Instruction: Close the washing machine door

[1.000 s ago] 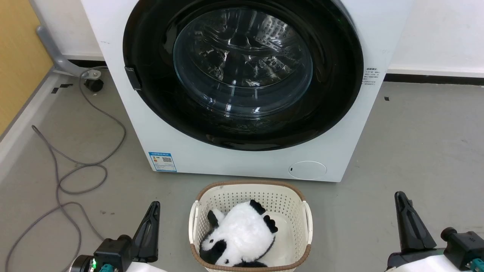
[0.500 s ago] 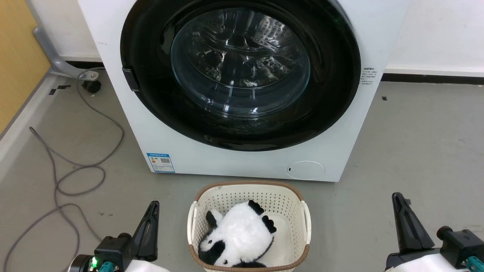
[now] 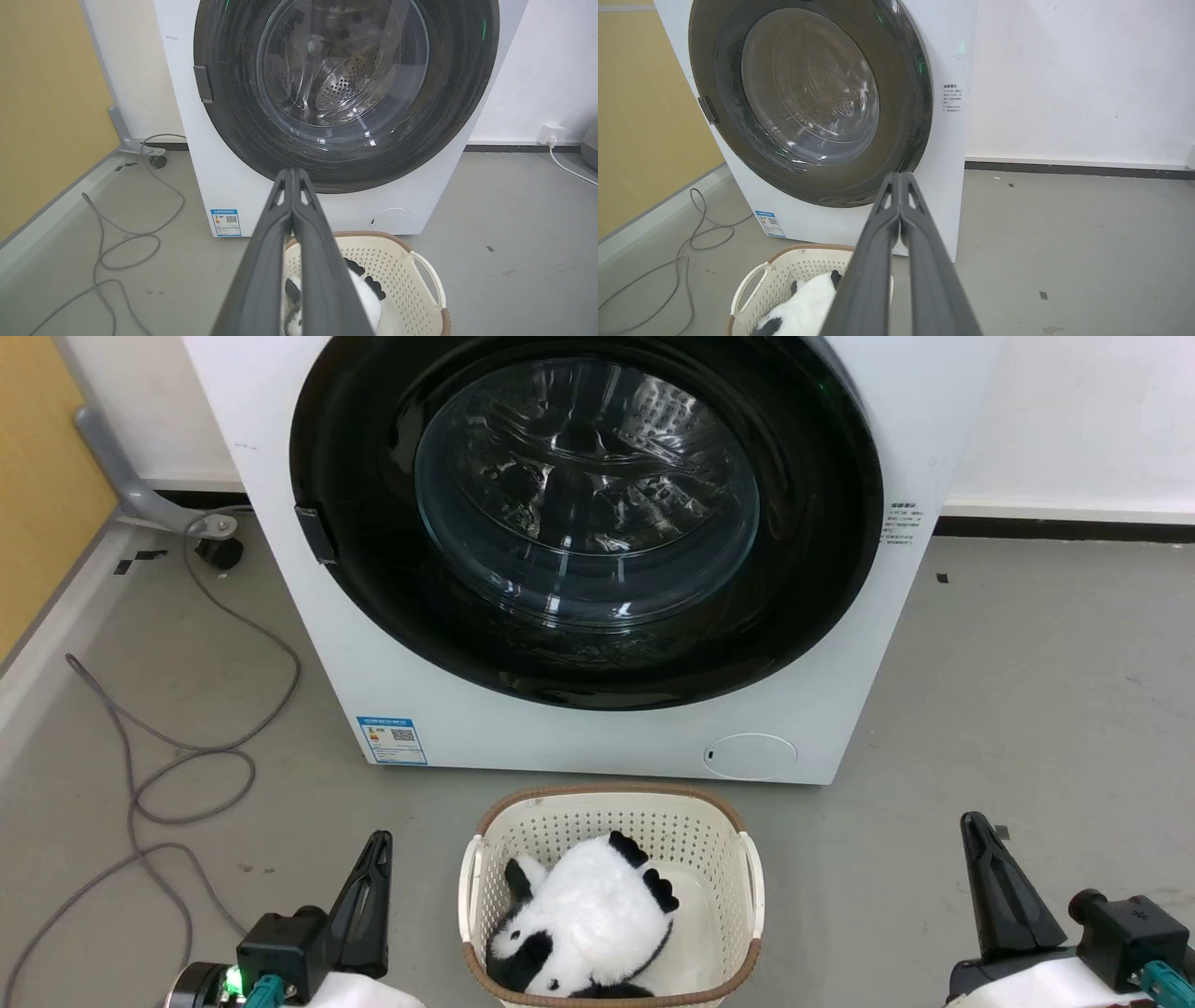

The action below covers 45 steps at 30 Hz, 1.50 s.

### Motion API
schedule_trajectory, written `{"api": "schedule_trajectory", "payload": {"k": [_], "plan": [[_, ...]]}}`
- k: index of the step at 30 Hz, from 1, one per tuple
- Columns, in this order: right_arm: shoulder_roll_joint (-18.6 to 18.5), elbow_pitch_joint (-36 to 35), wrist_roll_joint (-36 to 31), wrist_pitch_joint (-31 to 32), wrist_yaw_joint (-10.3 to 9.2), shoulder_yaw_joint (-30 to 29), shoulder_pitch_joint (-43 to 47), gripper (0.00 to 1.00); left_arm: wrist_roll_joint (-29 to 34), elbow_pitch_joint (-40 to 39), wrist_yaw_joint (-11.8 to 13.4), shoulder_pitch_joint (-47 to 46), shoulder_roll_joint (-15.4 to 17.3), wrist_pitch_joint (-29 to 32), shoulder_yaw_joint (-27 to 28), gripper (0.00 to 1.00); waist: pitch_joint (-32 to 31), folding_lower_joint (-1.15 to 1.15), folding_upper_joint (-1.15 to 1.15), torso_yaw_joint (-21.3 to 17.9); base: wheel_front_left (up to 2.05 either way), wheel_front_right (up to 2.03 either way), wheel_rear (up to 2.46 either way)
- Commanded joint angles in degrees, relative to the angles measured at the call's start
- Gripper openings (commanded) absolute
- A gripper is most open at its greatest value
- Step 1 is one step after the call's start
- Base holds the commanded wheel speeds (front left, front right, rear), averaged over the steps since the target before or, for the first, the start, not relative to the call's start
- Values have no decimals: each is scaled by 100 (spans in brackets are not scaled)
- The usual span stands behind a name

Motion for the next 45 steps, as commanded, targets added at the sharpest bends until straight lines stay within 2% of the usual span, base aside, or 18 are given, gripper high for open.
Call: {"api": "schedule_trajectory", "payload": {"k": [1,45], "plan": [[37,-51,-67,36,-1,14,-80,0,32,-42,39,-82,2,33,16,0,-1,0,0,-5,0,0,0],[98,-164,-441,540,-3,68,-203,0,214,-258,270,-195,4,536,35,0,-25,0,0,-149,0,0,0]]}}
